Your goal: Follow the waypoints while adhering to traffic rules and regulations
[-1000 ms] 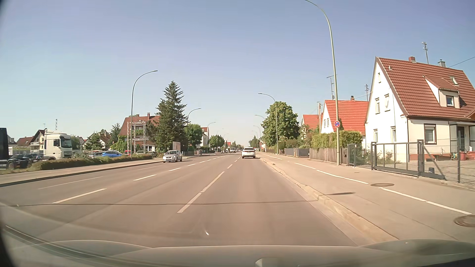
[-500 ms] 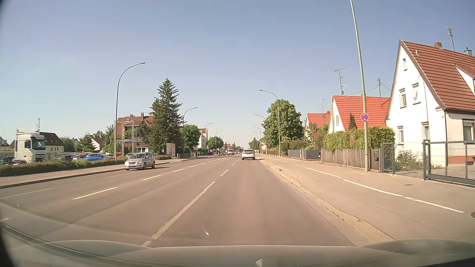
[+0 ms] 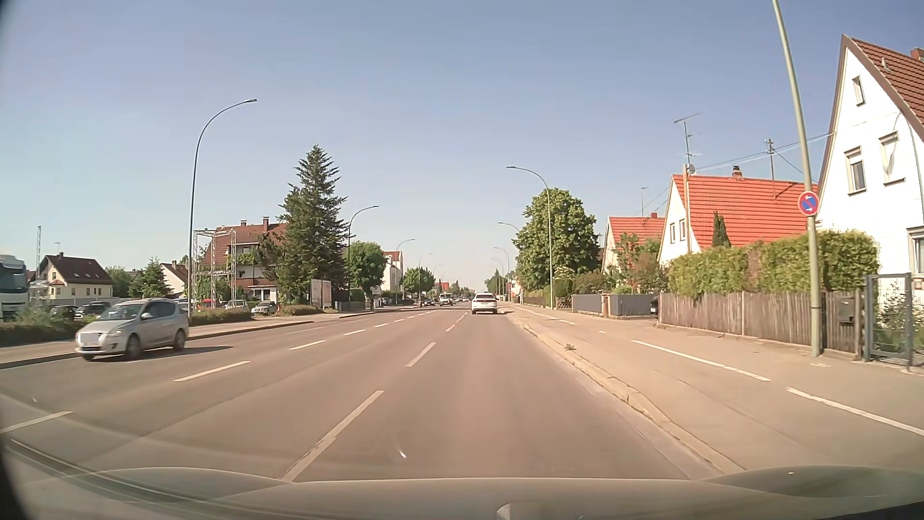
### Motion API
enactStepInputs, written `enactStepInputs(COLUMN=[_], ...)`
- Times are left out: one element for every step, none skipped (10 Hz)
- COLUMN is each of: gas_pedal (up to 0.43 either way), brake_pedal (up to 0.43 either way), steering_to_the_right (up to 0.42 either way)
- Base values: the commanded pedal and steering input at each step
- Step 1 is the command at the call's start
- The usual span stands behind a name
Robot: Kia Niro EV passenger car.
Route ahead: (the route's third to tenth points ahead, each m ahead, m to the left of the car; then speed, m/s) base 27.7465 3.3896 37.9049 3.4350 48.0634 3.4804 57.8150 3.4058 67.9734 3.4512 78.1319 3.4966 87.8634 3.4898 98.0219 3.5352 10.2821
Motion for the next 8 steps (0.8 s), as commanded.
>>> enactStepInputs(gas_pedal=[0.209,0.209,0.209,0.240,0.299,0.299,0.299,0.280], brake_pedal=[0.000,0.000,0.000,0.000,0.000,0.000,0.000,0.000], steering_to_the_right=[-0.003,-0.003,-0.004,-0.004,-0.004,-0.004,-0.004,-0.005])
